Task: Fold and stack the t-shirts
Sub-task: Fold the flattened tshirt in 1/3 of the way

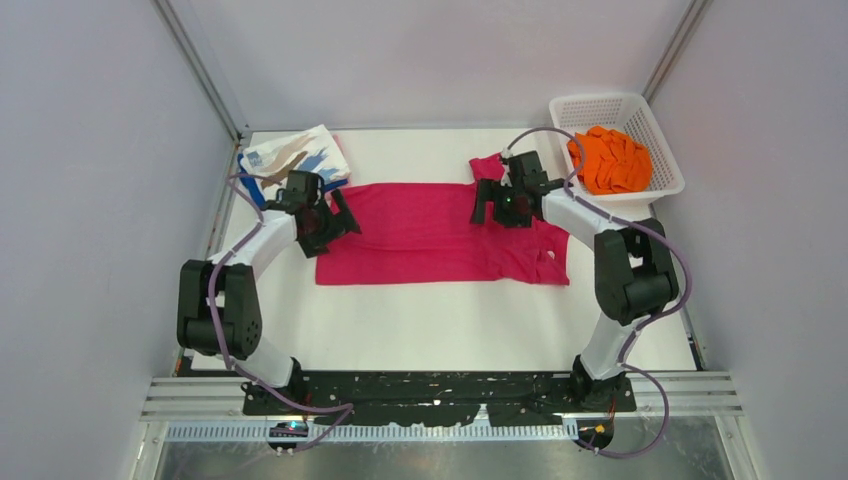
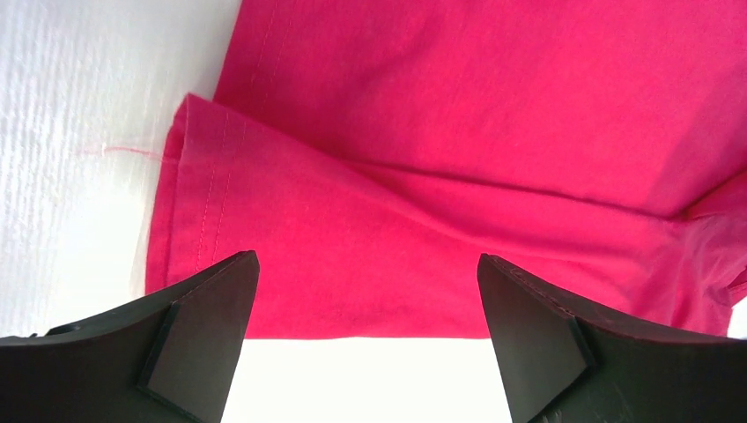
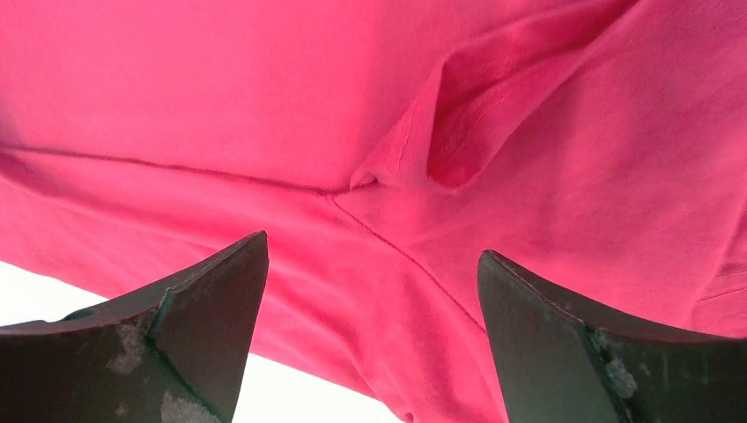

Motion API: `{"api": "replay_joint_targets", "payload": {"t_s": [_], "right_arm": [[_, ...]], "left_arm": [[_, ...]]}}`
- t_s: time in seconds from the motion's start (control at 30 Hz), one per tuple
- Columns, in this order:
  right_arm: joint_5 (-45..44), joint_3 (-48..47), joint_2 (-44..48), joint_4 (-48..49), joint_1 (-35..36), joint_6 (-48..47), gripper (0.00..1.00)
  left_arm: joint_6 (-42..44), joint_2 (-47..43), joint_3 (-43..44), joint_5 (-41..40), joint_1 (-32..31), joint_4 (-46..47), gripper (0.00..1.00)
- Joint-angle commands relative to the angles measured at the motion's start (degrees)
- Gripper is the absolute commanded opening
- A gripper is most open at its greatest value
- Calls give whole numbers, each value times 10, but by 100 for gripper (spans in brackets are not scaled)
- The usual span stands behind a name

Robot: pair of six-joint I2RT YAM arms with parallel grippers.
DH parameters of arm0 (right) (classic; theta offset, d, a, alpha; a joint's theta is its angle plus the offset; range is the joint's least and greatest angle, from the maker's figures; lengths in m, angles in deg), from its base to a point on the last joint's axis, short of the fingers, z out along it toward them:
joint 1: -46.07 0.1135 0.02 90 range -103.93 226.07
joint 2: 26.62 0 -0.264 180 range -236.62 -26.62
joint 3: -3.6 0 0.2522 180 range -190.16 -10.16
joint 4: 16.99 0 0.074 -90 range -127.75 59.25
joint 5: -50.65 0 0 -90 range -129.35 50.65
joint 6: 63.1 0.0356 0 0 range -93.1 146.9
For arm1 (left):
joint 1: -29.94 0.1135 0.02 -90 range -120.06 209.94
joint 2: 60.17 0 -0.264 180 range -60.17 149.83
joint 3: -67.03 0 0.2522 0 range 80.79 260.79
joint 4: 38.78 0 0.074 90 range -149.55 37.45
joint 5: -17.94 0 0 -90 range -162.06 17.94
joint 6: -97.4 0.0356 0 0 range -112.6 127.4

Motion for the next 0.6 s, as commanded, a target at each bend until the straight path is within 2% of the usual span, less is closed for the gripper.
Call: {"api": "replay_joint_targets", "payload": {"t_s": [0.0, 0.33, 0.57], "right_arm": [[0, 23, 7, 34, 16, 10, 95], [1, -92, -108, 45, 19, 28, 95], [15, -227, -171, 41, 19, 27, 95]], "left_arm": [[4, -26, -20, 18, -3, 24, 100], [11, -42, -22, -2, -3, 10, 100], [12, -47, -18, 4, -3, 12, 100]]}}
